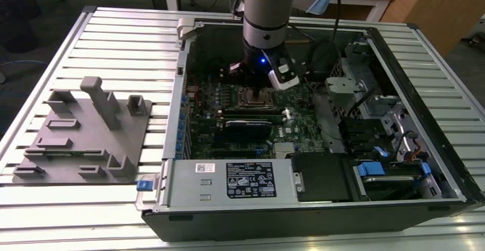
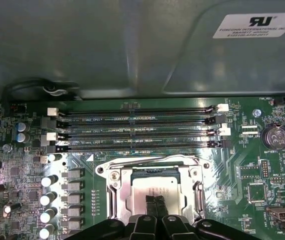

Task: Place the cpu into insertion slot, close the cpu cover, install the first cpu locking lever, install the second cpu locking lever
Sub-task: 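Install the second cpu locking lever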

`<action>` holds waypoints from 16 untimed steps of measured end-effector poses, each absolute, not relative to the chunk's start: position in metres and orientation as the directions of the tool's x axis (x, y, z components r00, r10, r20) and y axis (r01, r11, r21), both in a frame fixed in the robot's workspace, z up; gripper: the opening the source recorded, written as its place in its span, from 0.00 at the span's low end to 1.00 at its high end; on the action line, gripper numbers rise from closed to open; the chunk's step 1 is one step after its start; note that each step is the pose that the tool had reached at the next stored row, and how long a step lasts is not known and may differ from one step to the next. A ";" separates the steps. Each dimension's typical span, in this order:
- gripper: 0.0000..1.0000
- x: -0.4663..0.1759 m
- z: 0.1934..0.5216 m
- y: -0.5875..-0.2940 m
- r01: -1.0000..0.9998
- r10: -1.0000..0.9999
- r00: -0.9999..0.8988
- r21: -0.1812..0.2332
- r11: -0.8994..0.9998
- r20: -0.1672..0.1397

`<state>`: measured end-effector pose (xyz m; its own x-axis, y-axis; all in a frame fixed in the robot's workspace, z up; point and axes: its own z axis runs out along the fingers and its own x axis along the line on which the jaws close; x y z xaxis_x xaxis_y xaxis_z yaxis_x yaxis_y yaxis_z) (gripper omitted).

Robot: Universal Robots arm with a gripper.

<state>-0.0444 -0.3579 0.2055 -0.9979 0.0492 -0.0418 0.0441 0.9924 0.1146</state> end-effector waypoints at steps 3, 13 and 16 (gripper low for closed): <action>0.10 -0.044 0.206 -0.358 0.044 0.049 -0.998 0.115 0.992 -0.042; 0.10 -0.044 0.207 -0.358 0.044 0.049 -0.998 0.115 0.992 -0.042; 0.10 -0.044 0.207 -0.358 0.044 0.049 -0.998 0.115 0.992 -0.042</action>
<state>-0.0444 -0.3579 0.2067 -0.9979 0.0492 -0.0418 0.0441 0.9924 0.1149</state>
